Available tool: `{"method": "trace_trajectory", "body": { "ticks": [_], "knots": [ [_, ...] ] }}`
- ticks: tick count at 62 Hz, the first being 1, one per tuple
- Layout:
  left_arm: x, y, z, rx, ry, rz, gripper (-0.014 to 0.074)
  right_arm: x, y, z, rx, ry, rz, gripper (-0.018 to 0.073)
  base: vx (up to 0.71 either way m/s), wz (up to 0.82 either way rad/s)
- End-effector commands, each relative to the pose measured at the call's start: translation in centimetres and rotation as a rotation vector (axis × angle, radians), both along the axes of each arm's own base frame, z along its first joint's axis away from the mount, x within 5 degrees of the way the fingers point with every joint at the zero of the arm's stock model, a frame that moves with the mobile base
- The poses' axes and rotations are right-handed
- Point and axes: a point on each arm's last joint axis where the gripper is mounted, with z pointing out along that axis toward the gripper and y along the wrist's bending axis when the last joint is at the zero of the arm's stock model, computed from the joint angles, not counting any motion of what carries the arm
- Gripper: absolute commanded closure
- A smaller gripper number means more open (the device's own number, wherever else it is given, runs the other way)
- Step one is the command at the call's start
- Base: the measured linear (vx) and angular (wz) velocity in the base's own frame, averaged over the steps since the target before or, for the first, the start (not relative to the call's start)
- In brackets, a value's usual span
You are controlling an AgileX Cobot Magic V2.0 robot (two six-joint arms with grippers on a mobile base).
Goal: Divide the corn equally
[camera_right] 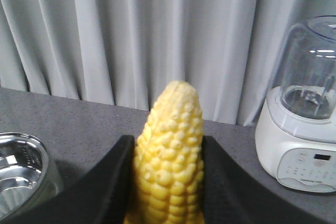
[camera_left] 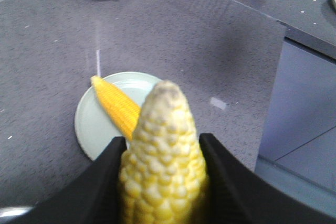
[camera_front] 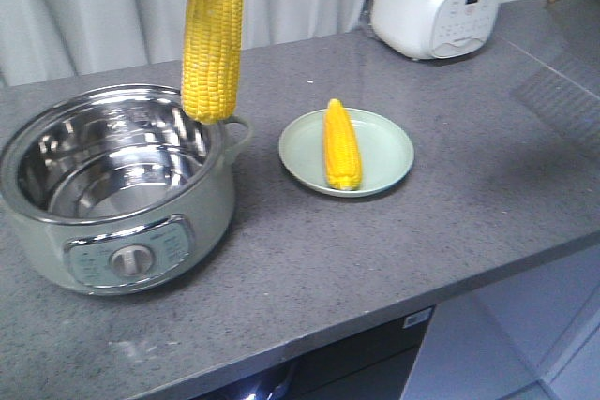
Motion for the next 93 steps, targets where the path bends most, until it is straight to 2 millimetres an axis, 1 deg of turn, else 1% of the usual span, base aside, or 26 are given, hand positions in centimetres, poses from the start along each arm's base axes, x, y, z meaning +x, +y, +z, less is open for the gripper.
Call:
{"method": "trace_trajectory", "body": {
  "ticks": [1,93],
  "knots": [
    [-2.07,0.37,2.93,-0.071,-0.077,-0.006,0.0603,-2.31,0.79,1.84,0.003,-0.063,0.031,0.0566,0.01,-0.29],
    [-2.07,0.37,2.93,-0.071,-0.077,-0.006,0.0603,-2.31,0.79,1.84,0.003,-0.063,0.031,0.0566,0.00,-0.34]
  ]
}}
